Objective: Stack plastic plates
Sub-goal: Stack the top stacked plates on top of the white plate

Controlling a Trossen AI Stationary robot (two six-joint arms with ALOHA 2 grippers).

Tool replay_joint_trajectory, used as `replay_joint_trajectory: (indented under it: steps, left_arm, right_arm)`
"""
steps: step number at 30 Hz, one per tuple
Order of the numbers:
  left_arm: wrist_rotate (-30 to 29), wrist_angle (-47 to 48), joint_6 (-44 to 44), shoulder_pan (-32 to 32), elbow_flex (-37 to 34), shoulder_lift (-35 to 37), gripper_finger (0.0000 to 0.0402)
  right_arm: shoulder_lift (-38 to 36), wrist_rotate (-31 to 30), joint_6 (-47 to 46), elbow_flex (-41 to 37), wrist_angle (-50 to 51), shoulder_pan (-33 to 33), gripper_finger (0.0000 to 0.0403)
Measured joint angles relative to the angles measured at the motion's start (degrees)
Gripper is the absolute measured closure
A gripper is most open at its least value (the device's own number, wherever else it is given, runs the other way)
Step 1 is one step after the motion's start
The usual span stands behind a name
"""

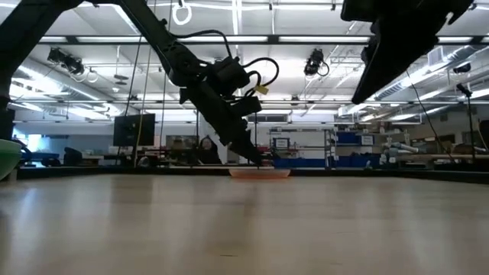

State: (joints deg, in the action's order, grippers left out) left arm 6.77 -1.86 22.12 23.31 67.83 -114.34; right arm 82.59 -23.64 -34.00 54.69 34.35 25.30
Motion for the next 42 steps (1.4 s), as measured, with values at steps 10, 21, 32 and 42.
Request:
replay_joint_trajectory:
  steps: [10, 21, 32, 42]
  left_arm:
    - [-11.4, 10.8, 8.3, 2.0, 0.0, 0.0, 0.0252]
    - [-8.1, 11.2, 17.3, 4.3, -0.1, 2.3, 0.0214]
    - [-3.7, 11.6, 21.6, 9.0, 4.0, -0.8, 0.0185]
    - [-3.2, 13.4, 29.5, 8.3, 4.5, -4.5, 0.0210]
  right_arm:
    - [0.0, -0.7, -6.8, -0.1, -0.7, 4.7, 0.0195]
    - [0.0, -0.3, -6.0, -0.1, -0.4, 4.8, 0.0194]
    - [0.0, -3.0, 3.9, 0.0, -1.8, -0.6, 0.0194]
    - [-0.1, 4.7, 9.6, 0.0, -3.9, -9.0, 0.0194]
